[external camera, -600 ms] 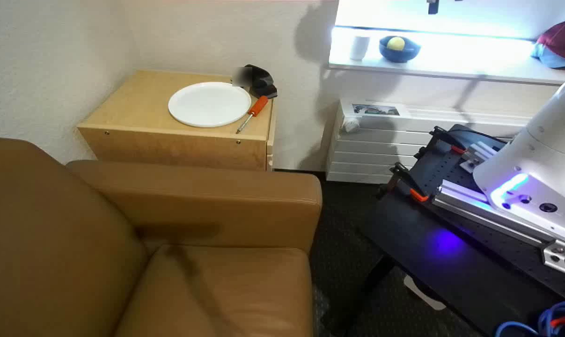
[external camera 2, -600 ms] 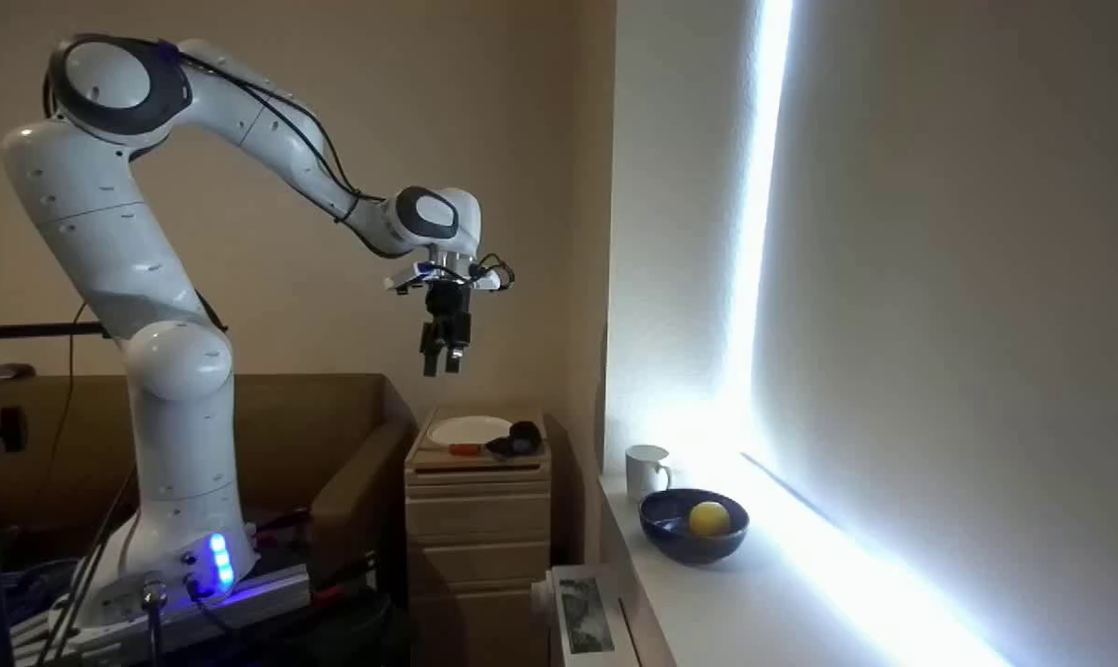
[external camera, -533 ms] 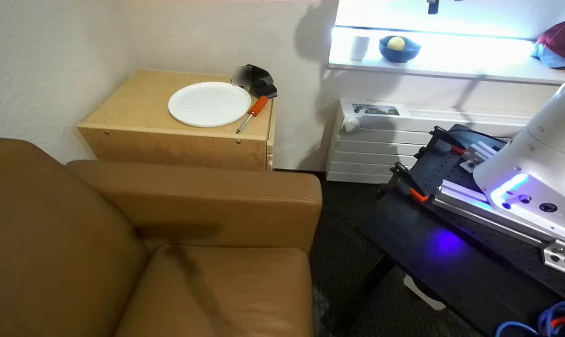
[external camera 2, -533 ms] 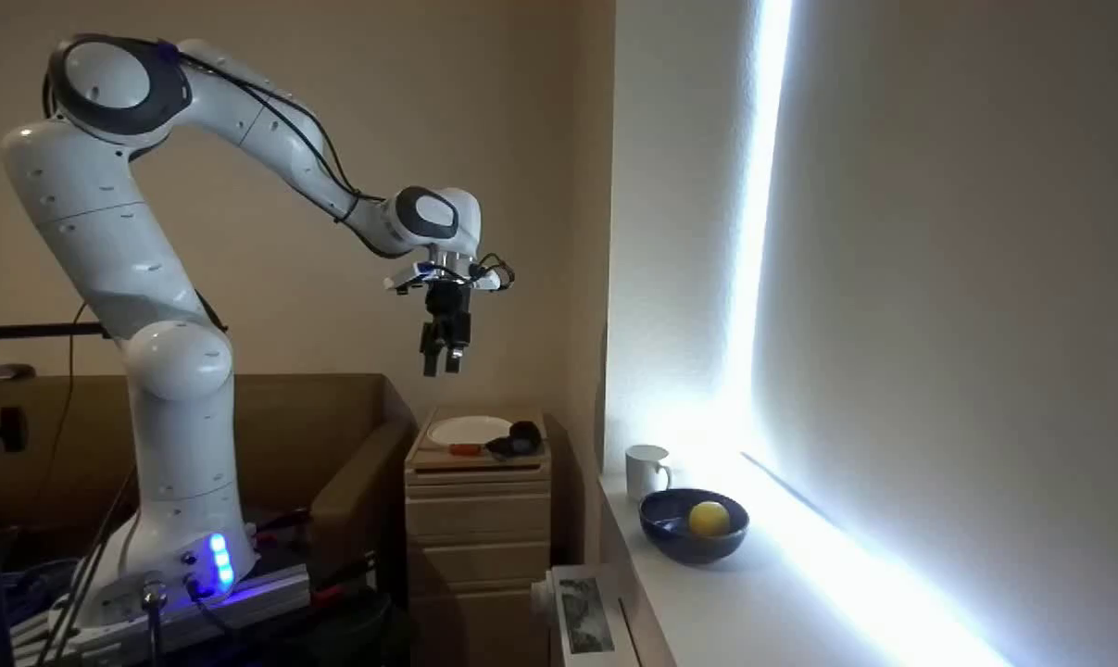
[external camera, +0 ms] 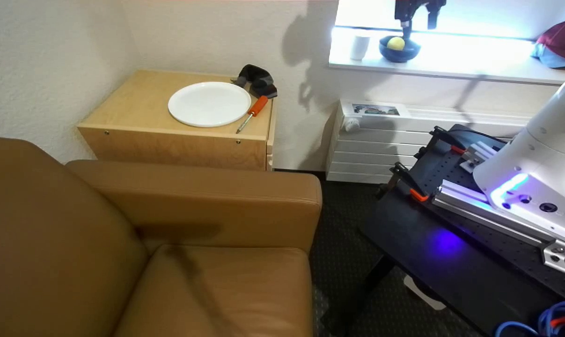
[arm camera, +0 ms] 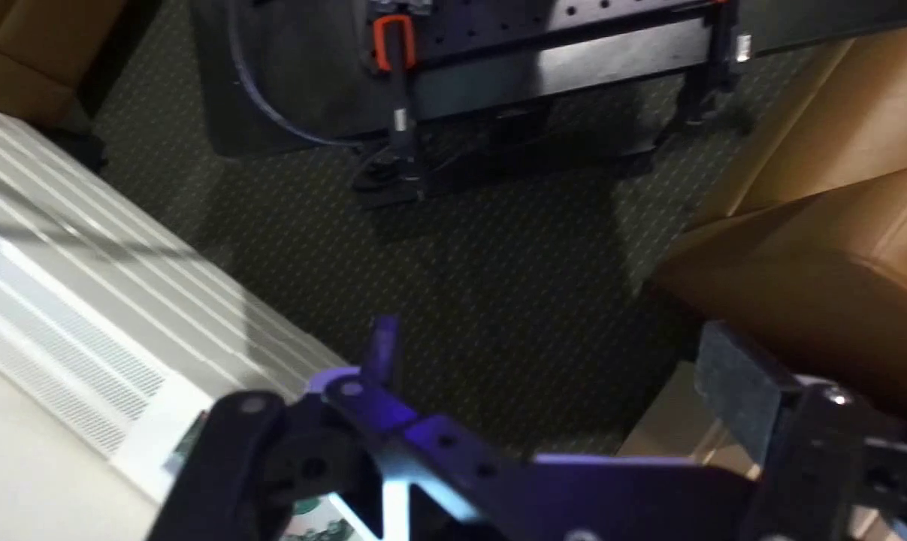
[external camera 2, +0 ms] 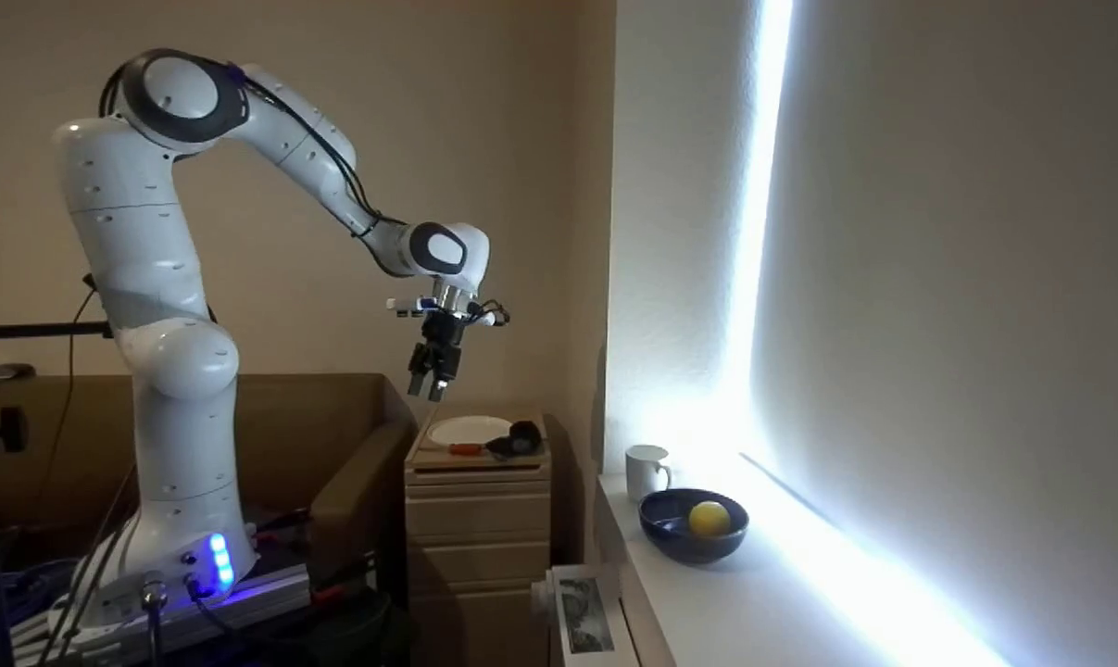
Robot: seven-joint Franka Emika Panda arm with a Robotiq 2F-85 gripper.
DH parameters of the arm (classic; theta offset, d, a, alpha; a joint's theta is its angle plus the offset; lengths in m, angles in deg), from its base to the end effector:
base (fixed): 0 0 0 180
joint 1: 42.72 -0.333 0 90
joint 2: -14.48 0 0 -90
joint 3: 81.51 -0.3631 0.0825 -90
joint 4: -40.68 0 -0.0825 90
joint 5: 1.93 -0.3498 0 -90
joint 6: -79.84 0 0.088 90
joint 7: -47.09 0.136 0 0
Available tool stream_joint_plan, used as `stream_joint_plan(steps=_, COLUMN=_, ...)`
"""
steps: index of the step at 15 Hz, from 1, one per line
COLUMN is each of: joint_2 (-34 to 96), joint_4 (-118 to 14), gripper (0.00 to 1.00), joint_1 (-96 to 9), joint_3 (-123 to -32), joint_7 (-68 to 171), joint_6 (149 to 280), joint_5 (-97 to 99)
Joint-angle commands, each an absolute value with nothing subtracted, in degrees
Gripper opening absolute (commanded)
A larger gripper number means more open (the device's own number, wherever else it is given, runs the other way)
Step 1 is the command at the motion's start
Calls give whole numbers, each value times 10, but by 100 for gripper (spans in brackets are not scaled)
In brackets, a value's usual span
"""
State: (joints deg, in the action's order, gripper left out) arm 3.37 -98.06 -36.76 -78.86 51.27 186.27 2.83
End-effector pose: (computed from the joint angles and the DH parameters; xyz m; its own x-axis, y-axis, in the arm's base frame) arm 0.3660 -0.0645 0.3985 0.9156 -0.1844 -0.3573 -0.1655 -0.9827 0.0831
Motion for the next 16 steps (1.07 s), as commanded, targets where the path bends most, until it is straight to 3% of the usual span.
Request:
stream_joint_plan(steps=1, joint_2=145, joint_4=-937, gripper=100, joint_1=-398, joint_3=-786, joint_7=458, joint_6=1884, joint_5=-77)
stream_joint_plan(steps=5, joint_2=220, joint_4=-915, gripper=100, joint_1=-413, joint_3=-800, joint_7=473, joint_6=1925, joint_5=-134)
stream_joint_plan(steps=10, joint_2=224, joint_4=-917, gripper=100, joint_1=-416, joint_3=-801, joint_7=480, joint_6=1922, joint_5=-117)
stream_joint_plan(steps=16, joint_2=298, joint_4=-912, gripper=100, joint_1=-420, joint_3=-830, joint_7=471, joint_6=2173, joint_5=-310)
